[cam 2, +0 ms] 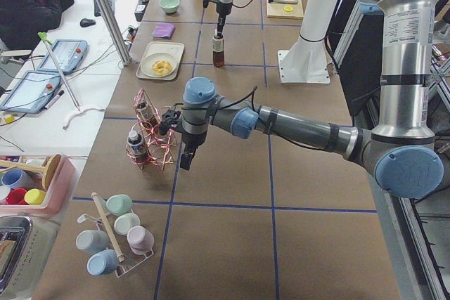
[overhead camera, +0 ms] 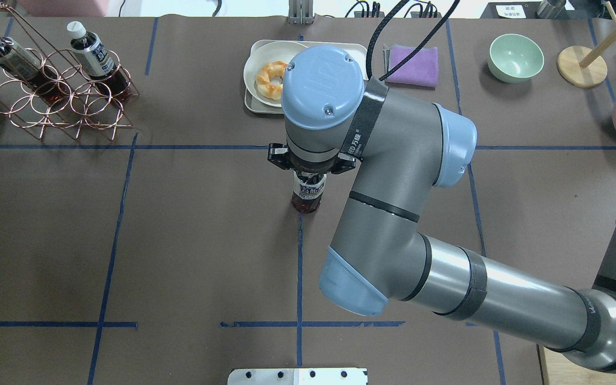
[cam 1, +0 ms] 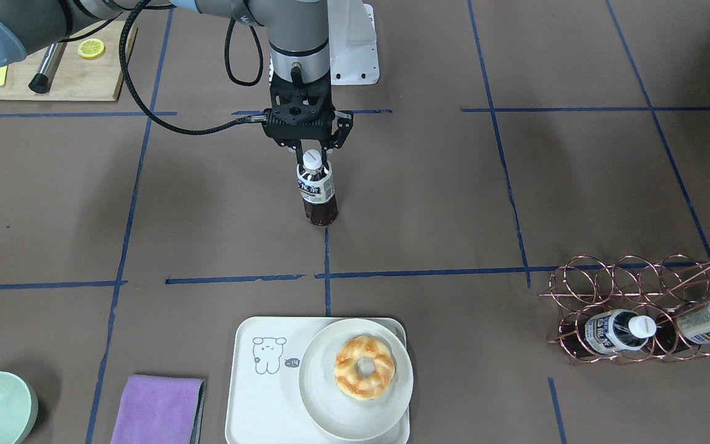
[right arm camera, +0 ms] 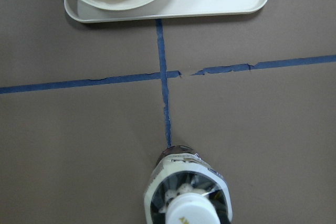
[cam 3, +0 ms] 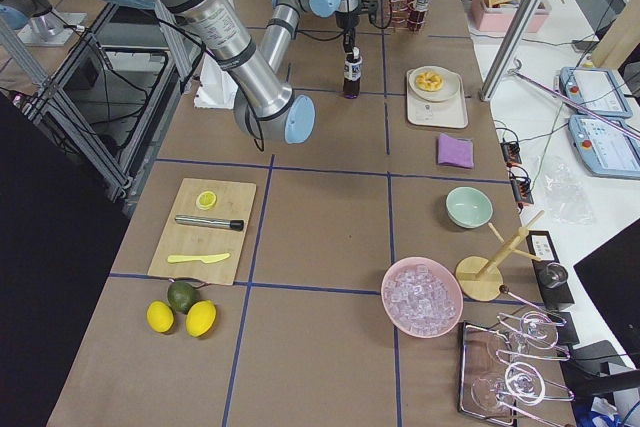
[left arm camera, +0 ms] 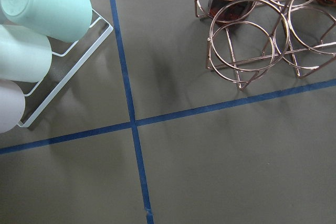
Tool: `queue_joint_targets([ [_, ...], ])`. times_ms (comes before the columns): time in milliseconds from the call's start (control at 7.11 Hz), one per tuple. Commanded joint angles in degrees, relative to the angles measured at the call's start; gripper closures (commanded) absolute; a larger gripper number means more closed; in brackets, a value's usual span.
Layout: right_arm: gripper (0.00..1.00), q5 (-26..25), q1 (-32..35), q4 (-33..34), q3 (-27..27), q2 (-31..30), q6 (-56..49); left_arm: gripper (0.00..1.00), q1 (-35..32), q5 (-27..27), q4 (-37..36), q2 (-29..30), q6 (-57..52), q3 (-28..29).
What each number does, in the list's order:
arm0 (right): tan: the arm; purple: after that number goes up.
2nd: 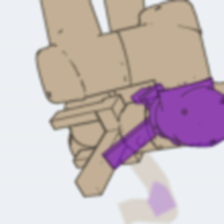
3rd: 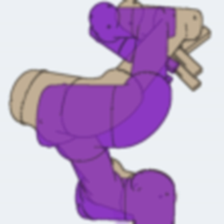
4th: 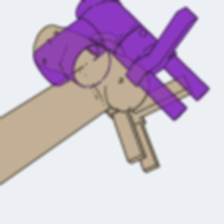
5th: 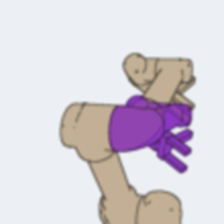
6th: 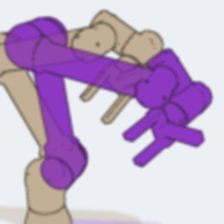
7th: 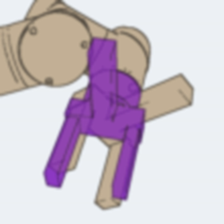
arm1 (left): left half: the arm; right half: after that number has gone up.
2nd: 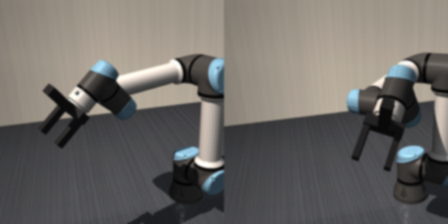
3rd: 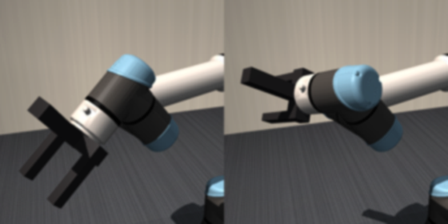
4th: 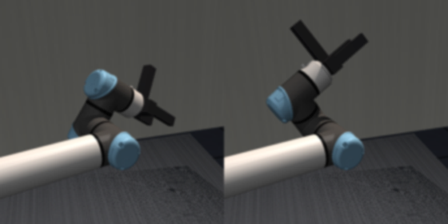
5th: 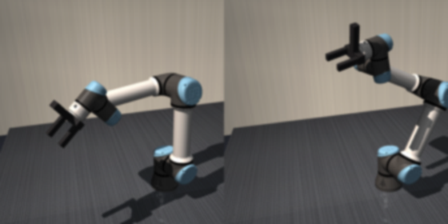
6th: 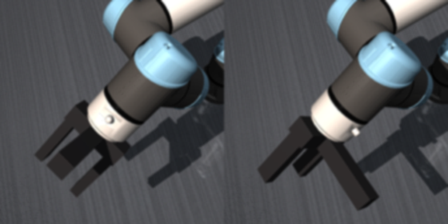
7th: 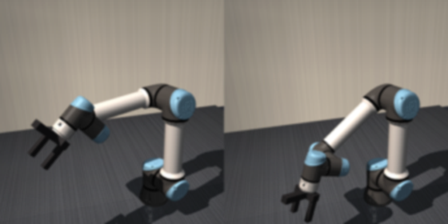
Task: Place tea on tray
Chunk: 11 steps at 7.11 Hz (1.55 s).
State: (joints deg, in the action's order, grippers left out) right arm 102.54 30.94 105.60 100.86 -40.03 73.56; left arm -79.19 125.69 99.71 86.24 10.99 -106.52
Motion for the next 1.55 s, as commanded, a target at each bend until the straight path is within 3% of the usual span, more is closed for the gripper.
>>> queue_joint_targets([
  [0, 1.00, 0.03, 0.44, 0.05, 0.13, 0.56, 0.00, 0.00, 0.00, 0.00, -0.04, -0.02, -0.09, 0.09],
  [563, 1.00, 0.47, 10.16, -0.21, -1.53, 2.59, -6.46, 0.00, -0.09, -0.09, -0.04, 0.33, 0.09, -0.26],
  [844, 1.00, 1.78, 16.06, -1.61, -14.73, 9.14, -13.67, 0.00, -0.18, 0.00, -0.04, 0.50, 0.17, -0.35],
  [1126, 1.00, 6.50, 19.75, -10.98, -28.55, 12.86, -15.28, 0.00, -0.18, -0.09, -0.13, 0.85, 0.35, -0.35],
  [1407, 1.00, 6.89, 21.53, -12.96, -34.40, 14.01, -18.61, 0.00, -0.18, 0.00, -0.13, 1.12, 0.35, -0.35],
])
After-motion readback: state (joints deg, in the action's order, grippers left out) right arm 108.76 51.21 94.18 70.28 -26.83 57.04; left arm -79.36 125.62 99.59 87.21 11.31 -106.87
